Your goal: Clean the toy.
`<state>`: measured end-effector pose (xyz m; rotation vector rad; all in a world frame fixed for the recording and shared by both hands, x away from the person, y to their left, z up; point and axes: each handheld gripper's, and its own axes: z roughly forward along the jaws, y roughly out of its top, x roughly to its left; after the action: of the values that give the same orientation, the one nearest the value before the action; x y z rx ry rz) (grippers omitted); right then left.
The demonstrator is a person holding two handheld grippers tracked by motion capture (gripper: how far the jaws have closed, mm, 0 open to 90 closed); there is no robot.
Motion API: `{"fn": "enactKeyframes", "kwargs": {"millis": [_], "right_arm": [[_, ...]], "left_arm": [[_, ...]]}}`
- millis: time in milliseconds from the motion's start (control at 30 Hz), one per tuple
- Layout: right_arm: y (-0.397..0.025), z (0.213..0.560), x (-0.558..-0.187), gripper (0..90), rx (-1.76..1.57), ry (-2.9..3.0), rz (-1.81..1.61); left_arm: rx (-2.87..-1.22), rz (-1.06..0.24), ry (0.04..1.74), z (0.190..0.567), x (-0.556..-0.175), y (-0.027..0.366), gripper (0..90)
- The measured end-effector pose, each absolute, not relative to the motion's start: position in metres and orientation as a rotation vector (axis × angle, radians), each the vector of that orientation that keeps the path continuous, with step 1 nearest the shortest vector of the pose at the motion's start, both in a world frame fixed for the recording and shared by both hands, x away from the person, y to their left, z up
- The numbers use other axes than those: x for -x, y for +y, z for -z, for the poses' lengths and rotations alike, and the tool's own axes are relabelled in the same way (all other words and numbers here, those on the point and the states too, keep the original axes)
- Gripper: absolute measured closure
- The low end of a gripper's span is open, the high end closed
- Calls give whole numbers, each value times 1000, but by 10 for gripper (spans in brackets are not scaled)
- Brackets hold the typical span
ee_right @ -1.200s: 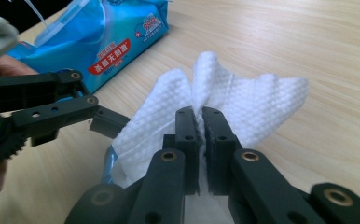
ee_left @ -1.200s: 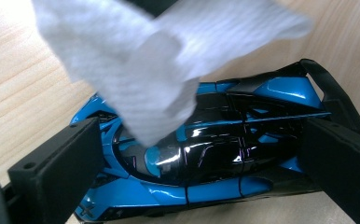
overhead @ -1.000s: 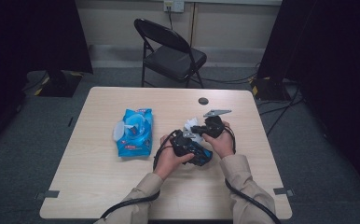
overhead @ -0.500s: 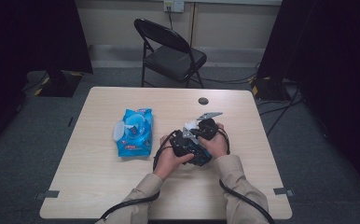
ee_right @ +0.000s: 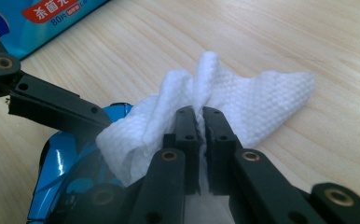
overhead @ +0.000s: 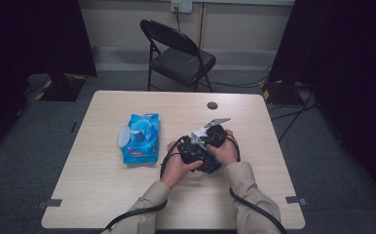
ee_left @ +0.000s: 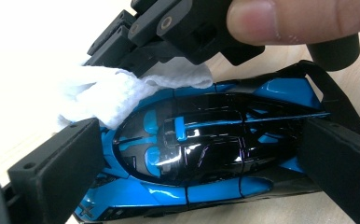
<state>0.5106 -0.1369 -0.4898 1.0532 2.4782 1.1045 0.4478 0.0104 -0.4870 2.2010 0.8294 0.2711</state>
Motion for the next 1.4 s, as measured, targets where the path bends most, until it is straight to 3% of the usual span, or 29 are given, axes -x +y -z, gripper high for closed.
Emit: {"fn": "enactKeyframes", "kwargs": {"millis": [1400], "right_arm": [[-166, 498, -495, 862, -1033, 2522, -1118]], "left_arm": [[-2192, -282, 821, 488, -447, 11, 0]]}}
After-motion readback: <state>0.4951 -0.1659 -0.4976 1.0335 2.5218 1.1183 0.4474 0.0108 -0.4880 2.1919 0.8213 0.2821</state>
